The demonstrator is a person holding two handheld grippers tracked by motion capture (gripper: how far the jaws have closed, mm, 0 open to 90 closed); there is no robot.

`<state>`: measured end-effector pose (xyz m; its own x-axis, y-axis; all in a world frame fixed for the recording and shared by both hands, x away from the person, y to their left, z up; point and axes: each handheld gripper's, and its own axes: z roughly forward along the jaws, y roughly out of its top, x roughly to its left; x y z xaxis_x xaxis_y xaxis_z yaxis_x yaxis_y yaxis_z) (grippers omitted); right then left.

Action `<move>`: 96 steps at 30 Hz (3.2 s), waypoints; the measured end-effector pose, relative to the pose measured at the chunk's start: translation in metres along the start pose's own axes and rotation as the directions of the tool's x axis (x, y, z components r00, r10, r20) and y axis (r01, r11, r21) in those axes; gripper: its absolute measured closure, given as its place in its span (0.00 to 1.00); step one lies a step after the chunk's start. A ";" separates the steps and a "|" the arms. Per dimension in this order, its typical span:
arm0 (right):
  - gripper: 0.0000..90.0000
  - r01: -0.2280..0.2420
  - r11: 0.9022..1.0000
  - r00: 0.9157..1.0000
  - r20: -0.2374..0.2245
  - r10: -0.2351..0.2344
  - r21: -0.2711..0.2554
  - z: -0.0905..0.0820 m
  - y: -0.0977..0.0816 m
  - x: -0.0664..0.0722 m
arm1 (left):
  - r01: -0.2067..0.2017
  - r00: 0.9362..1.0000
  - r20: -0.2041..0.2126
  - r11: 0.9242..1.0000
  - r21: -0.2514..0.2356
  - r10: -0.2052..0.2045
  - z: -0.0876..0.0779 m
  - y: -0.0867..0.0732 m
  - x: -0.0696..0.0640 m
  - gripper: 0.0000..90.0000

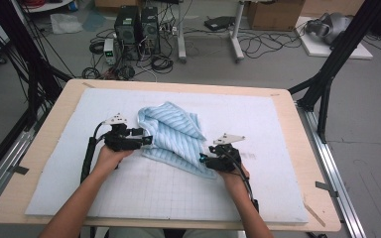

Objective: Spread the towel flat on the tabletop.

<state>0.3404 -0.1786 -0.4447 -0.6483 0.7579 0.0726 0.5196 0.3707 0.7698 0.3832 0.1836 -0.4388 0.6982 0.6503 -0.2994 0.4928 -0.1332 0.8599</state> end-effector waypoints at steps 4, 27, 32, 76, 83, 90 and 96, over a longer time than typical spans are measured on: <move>0.59 0.027 0.999 1.000 0.007 -0.028 0.032 0.009 0.000 0.008 | -0.017 1.000 -0.002 0.998 0.060 0.017 0.003 -0.005 -0.003 0.39; 0.95 0.082 0.988 0.994 -0.085 -0.072 0.130 -0.033 -0.018 0.009 | -0.087 0.988 0.140 0.989 0.118 0.070 -0.034 -0.027 -0.024 0.93; 0.93 0.087 0.988 0.992 -0.100 -0.074 0.128 -0.051 -0.027 0.012 | -0.075 0.983 0.177 0.991 0.112 0.055 -0.043 -0.032 -0.026 0.92; 0.97 -0.010 1.000 0.957 0.289 0.012 -0.008 0.039 0.045 -0.057 | -0.109 0.986 -0.139 0.990 -0.094 0.095 0.059 0.038 0.020 0.89; 0.97 -0.087 0.996 0.924 0.374 0.074 0.017 0.036 0.038 -0.073 | -0.052 0.994 -0.098 0.998 -0.046 0.048 0.050 0.034 0.020 0.64; 0.75 -0.088 0.994 0.932 0.347 0.104 -0.063 0.017 0.040 -0.068 | -0.115 0.992 -0.057 0.992 -0.044 0.113 0.028 0.022 0.013 0.62; 0.67 -0.072 0.995 0.952 0.292 0.090 -0.070 -0.006 0.031 -0.063 | -0.188 0.981 0.036 0.982 -0.014 0.188 0.024 0.010 0.002 0.67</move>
<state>0.3941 -0.2177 -0.4216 -0.4081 0.9117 -0.0473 0.5244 0.2765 0.8053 0.4021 0.1657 -0.4407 0.7965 0.5866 -0.1466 0.3453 -0.2422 0.9067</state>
